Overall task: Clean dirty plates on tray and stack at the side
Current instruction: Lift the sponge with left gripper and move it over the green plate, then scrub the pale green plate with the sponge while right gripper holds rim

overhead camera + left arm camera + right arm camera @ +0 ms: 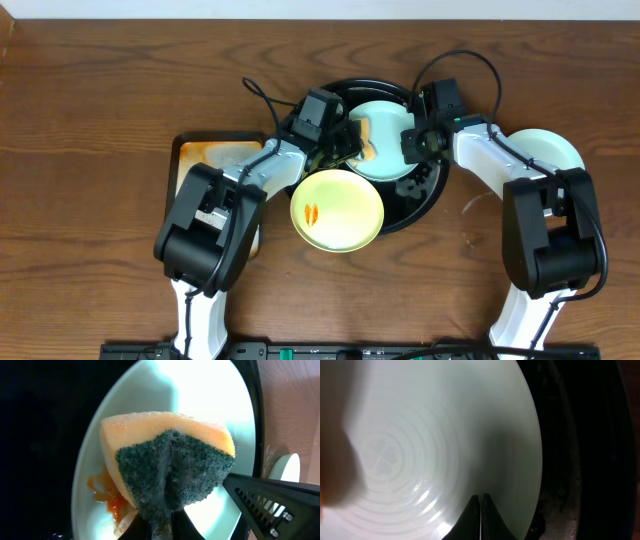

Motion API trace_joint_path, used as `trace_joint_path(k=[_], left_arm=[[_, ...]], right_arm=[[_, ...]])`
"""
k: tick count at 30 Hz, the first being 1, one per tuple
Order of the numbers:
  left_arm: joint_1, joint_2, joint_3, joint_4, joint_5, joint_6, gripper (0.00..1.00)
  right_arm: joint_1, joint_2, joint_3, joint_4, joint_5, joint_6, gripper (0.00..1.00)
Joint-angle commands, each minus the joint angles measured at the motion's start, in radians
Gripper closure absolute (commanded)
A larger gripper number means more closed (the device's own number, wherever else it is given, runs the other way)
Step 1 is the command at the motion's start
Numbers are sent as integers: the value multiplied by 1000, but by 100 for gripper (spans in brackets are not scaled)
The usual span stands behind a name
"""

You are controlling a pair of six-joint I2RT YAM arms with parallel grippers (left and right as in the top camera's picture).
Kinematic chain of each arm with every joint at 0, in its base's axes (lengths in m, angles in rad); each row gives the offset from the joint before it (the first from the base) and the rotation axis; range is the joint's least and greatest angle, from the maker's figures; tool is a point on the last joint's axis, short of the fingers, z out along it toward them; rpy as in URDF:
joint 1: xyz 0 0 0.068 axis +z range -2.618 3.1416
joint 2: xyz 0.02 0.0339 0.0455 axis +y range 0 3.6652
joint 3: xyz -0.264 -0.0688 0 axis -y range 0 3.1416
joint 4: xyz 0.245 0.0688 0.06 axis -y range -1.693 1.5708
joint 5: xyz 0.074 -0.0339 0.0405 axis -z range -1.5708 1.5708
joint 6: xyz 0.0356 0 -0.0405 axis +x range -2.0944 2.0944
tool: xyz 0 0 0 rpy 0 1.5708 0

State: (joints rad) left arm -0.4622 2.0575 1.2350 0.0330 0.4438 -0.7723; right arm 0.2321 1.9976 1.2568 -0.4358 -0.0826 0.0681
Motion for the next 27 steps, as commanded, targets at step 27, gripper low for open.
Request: trace_joint_path(k=[27], left_arm=[[47, 91, 404, -602, -410, 193, 93]], right_arm=[[-10, 19, -1, -29, 5, 13, 99]])
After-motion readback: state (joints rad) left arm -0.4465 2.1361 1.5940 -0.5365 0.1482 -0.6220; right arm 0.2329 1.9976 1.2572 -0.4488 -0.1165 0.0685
